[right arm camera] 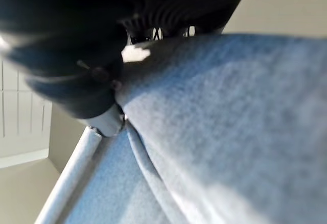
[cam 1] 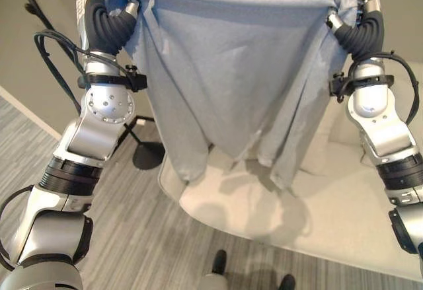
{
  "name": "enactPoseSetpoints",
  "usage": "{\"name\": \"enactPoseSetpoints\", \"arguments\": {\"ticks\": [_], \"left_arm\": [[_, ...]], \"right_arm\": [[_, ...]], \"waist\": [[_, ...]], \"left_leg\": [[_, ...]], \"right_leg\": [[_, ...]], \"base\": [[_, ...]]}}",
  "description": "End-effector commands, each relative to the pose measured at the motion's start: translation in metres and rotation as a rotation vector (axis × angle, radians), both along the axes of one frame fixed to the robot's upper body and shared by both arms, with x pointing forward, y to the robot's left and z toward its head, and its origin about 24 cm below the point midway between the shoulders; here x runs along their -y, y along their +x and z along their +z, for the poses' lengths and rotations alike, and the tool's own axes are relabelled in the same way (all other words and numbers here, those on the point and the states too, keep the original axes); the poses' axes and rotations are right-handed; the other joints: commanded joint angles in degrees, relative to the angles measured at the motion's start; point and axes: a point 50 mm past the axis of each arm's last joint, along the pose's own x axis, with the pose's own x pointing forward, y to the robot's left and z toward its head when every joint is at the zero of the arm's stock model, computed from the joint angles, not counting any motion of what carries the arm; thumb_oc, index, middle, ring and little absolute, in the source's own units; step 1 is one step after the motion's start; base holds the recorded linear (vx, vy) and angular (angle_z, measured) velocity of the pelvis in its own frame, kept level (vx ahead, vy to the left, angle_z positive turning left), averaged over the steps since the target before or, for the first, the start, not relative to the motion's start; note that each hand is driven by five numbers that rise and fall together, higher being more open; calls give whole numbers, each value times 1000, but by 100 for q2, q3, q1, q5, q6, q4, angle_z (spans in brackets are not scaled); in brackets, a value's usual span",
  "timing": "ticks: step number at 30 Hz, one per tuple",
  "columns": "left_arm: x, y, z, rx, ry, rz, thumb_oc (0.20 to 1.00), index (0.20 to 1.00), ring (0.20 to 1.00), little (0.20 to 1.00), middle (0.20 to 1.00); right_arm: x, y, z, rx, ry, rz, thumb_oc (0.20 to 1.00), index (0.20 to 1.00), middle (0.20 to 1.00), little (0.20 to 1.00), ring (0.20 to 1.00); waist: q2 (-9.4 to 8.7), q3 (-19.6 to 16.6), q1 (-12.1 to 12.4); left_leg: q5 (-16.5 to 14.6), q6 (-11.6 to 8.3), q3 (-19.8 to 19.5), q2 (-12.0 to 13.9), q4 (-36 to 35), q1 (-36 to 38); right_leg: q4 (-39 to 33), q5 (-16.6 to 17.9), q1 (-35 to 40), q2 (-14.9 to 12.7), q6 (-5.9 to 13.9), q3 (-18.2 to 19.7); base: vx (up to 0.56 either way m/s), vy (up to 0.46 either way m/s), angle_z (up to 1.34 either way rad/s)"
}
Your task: Hang the clothes on the sofa on the clothes rack.
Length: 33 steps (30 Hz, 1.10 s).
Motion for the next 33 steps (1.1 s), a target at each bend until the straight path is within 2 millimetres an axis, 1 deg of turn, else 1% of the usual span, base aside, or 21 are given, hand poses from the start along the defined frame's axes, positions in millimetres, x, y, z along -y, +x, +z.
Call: {"name": "enactPoseSetpoints", "arguments": {"ticks": [1, 2, 3, 4, 6, 8, 9, 11, 12, 13, 15, 18, 20, 21, 22, 23, 26, 28, 30, 32, 33], "left_arm": [[-14, 1, 14, 74, -24, 76, 200, 200, 200, 200, 200], [-14, 1, 15, 78, -22, 78, 200, 200, 200, 200, 200], [-14, 1, 15, 78, -21, 78, 200, 200, 200, 200, 200], [-13, 1, 14, 81, -28, 71, 200, 200, 200, 200, 200], [-12, 1, 12, 72, -26, 66, 200, 200, 200, 200, 200], [3, 6, 7, 44, -21, 20, 200, 200, 200, 200, 200], [12, 10, 6, 30, -24, -12, 200, 200, 200, 200, 200], [17, 12, 6, 20, -7, -24, 200, 200, 200, 200, 200], [18, 12, 3, 14, -1, -23, 200, 200, 200, 200, 200], [19, 11, 3, 13, 9, -26, 200, 200, 200, 200, 200], [22, 11, 4, 6, 34, -32, 200, 200, 200, 200, 200], [24, 14, 8, 5, 38, -28, 200, 200, 200, 200, 200], [23, 15, 6, -1, 25, -21, 200, 200, 200, 200, 200], [24, 15, 5, -5, 26, -26, 200, 200, 200, 200, 200], [25, 16, 8, 0, 35, -25, 200, 200, 200, 200, 200], [25, 16, 8, 2, 35, -26, 200, 200, 200, 200, 200], [23, 17, 4, -18, 20, -31, 200, 200, 200, 200, 200], [20, 19, -1, -37, 9, -26, 200, 200, 200, 200, 200], [21, 19, -8, -51, -15, -33, 200, 200, 200, 200, 200], [21, 20, -12, -60, -30, -38, 200, 200, 200, 200, 200], [21, 20, -15, -68, -48, -44, 200, 200, 200, 200, 200]], "right_arm": [[4, -5, 17, 111, -27, -43, 200, 200, 200, 200, 200], [3, -5, 18, 113, -30, -50, 200, 200, 200, 200, 200], [3, -5, 18, 113, -30, -51, 200, 200, 200, 200, 200], [5, -6, 12, 104, -22, -63, 200, 200, 200, 200, 200], [6, -6, 9, 94, -20, -65, 200, 200, 200, 200, 200], [13, -8, -3, 67, 1, -90, 200, 200, 200, 200, 200], [16, -8, -16, 34, 35, -105, 200, 200, 200, 200, 200], [16, -9, -20, 25, 65, -117, 200, 200, 200, 200, 200], [12, -8, -24, 19, 83, -114, 200, 200, 200, 200, 200], [10, -8, -25, 13, 83, -110, 200, 200, 200, 200, 200], [7, -6, -22, 16, 69, -97, 200, 200, 200, 200, 200], [0, -4, -15, 28, 36, -73, 200, 200, 200, 200, 200], [2, -2, -18, 15, 5, -72, 200, 200, 200, 200, 200], [4, -1, -15, 18, -16, -87, 200, 200, 200, 200, 200], [8, 1, -13, 18, -27, -105, 200, 200, 200, 200, 200], [8, 1, -12, 20, -26, -106, 200, 200, 200, 200, 200], [5, 5, -10, 3, -69, -87, 200, 200, 200, 200, 200], [6, 5, -14, -18, -73, -85, 200, 200, 200, 200, 200], [7, 6, -20, -37, -76, -88, 200, 200, 200, 200, 200], [8, 6, -21, -42, -78, -87, 200, 200, 200, 200, 200], [8, 6, -21, -43, -77, -86, 200, 200, 200, 200, 200]], "waist": [[-57, -307, 140], [-48, -315, 118], [-48, -308, 121], [12, -346, 119], [38, -400, 107], [-18, -546, 71], [-125, -569, 60], [-290, -545, 100], [-329, -488, 172], [-359, -477, 180], [-397, -446, 177], [-381, -376, 217], [-453, -322, 273], [-529, -272, 358], [-585, -241, 364], [-586, -233, 355], [-581, -381, 359], [-564, -385, 347], [-577, -313, 336], [-564, -296, 323], [-534, -239, 309]], "left_leg": [[-112, -482, 462, 598, 188, 264], [-62, -458, 591, 808, 255, 290], [-66, -458, 593, 810, 260, 295], [-83, -514, 560, 893, 266, 337], [-129, -529, 539, 864, 208, 399], [-396, -438, 520, 549, -44, 567], [-639, -300, 559, 244, -97, 643], [-774, -109, 711, -58, -83, 727], [-893, 72, 877, -245, -64, 879], [-936, 139, 920, -332, -70, 941], [-957, 302, 954, -510, -85, 1040], [-877, 456, 898, -716, -76, 1080], [-863, 516, 860, -860, -39, 1098], [-901, 524, 833, -963, 37, 1109], [-891, 508, 760, -1013, 121, 1049], [-869, 513, 750, -1019, 135, 1023], [-905, 477, 723, -985, 170, 1002], [-951, 505, 650, -967, 272, 993], [-1101, 518, 541, -944, 674, 849], [-1178, 499, 502, -927, 847, 773], [-1186, 421, 501, -818, 986, 654]], "right_leg": [[91, -624, 118, -346, 681, 140], [98, -574, 149, -480, 761, 105], [97, -572, 155, -478, 763, 108], [140, -515, 222, -620, 852, 109], [183, -498, 250, -690, 868, 72], [367, -262, 154, -1185, 1008, -77], [491, 29, 74, -1530, 1018, -153], [605, 373, -23, -1890, 1018, -200], [956, 274, -81, -2038, 1018, -341], [1126, 153, -75, -2022, 1018, -312], [1542, -270, -111, -1719, 879, -99], [1931, -893, -371, -877, 669, 254], [1744, -1083, -422, -349, 472, 431], [1530, -1123, -296, -261, 356, 391], [1204, -1073, -153, -189, 349, 439], [1155, -1025, -145, -187, 346, 423], [236, -609, 183, 17, 502, 643], [141, -534, 223, 31, 511, 675], [104, -507, 252, -3, 507, 644], [91, -526, 287, -3, 506, 602], [91, -546, 293, -33, 527, 592]], "base": [[-33, 313, 33], [-33, 312, 18], [11, 469, 21], [35, 393, 17], [37, 411, 19], [5, 628, 62], [-22, 569, 81], [-38, 514, 60], [-27, 473, 32], [7, 454, -4], [7, 292, -25], [-34, 174, -14], [-21, 84, -4], [-6, 5, 9], [-11, -18, 18], [-13, -46, 30], [56, -47, 15], [47, -42, 0], [31, -30, 8], [27, 18, 16], [-9, 87, 24]]}}
